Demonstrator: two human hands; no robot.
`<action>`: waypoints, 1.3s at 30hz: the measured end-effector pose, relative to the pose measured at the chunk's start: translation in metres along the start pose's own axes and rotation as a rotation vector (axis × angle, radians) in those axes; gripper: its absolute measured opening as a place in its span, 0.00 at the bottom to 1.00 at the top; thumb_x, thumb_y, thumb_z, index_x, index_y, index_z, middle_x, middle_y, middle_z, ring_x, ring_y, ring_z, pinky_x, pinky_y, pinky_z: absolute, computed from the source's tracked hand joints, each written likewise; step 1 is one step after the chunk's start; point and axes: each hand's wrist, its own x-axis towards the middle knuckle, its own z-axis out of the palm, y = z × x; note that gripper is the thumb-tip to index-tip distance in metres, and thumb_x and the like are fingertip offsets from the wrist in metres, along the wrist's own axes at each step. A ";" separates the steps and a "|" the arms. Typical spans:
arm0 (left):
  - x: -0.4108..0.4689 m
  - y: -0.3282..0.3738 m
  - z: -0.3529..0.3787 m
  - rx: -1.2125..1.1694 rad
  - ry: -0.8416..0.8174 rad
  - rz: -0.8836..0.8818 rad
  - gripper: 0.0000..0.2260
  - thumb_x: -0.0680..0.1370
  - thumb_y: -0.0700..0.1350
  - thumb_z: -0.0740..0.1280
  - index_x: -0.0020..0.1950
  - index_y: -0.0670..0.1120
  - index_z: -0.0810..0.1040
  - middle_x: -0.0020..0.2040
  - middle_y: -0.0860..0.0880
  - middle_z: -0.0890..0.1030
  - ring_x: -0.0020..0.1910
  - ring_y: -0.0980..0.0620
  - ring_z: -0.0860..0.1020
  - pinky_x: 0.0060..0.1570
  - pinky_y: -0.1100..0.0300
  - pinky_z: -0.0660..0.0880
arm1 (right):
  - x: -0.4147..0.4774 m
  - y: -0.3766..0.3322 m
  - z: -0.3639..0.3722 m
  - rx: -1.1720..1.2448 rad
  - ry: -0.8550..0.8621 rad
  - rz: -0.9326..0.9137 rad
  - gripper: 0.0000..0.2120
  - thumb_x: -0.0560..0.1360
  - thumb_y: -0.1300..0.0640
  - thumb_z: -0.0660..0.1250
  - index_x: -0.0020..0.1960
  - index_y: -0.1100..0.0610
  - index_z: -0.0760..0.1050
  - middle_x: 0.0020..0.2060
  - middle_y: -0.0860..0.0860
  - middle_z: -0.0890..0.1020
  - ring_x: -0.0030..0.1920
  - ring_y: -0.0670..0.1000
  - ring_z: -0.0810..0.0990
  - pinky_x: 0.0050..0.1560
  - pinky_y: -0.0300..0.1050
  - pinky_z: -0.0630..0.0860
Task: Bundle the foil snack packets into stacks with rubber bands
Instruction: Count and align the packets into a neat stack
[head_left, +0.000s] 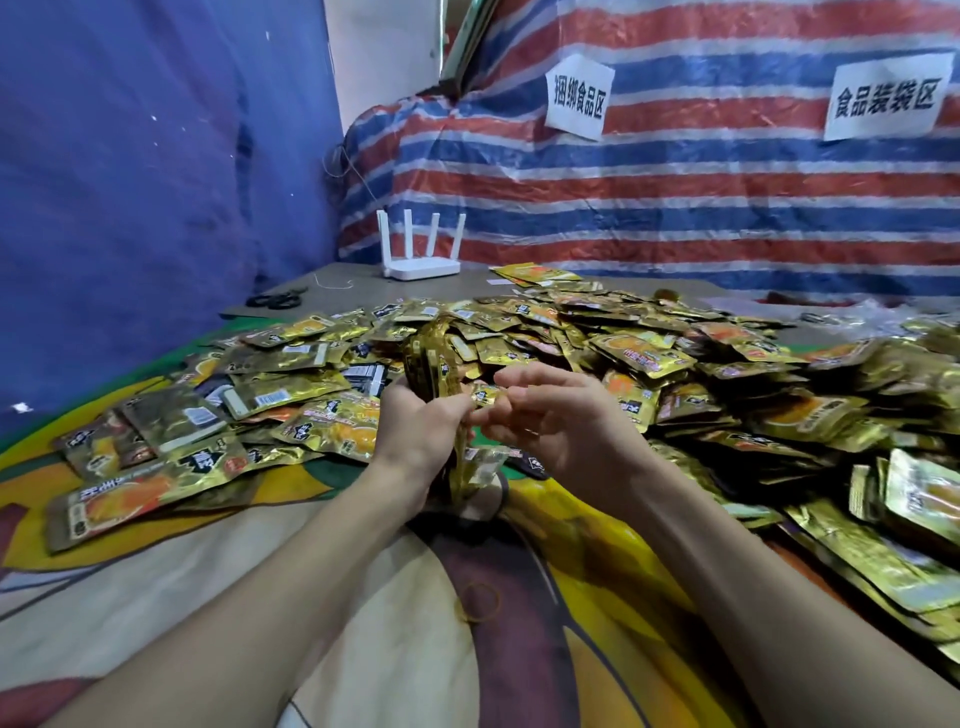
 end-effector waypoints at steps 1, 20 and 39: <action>0.000 0.000 0.000 -0.010 -0.002 -0.011 0.05 0.73 0.30 0.70 0.48 0.30 0.80 0.35 0.42 0.79 0.33 0.47 0.77 0.34 0.54 0.74 | 0.000 -0.001 0.001 0.084 -0.031 0.019 0.09 0.70 0.72 0.64 0.44 0.63 0.80 0.33 0.56 0.81 0.39 0.56 0.84 0.44 0.45 0.83; -0.010 0.006 0.004 -0.162 -0.142 -0.061 0.09 0.74 0.27 0.64 0.45 0.39 0.80 0.32 0.43 0.76 0.29 0.46 0.74 0.30 0.56 0.74 | 0.001 -0.006 -0.007 0.511 -0.007 0.022 0.23 0.70 0.74 0.63 0.61 0.59 0.80 0.60 0.60 0.83 0.51 0.56 0.87 0.33 0.34 0.81; -0.007 0.011 0.005 -0.353 -0.061 0.069 0.10 0.66 0.35 0.71 0.40 0.50 0.83 0.37 0.49 0.81 0.37 0.48 0.79 0.42 0.54 0.77 | 0.001 0.016 -0.006 -0.857 0.060 -0.107 0.44 0.59 0.55 0.86 0.70 0.50 0.71 0.60 0.47 0.80 0.61 0.43 0.79 0.55 0.33 0.77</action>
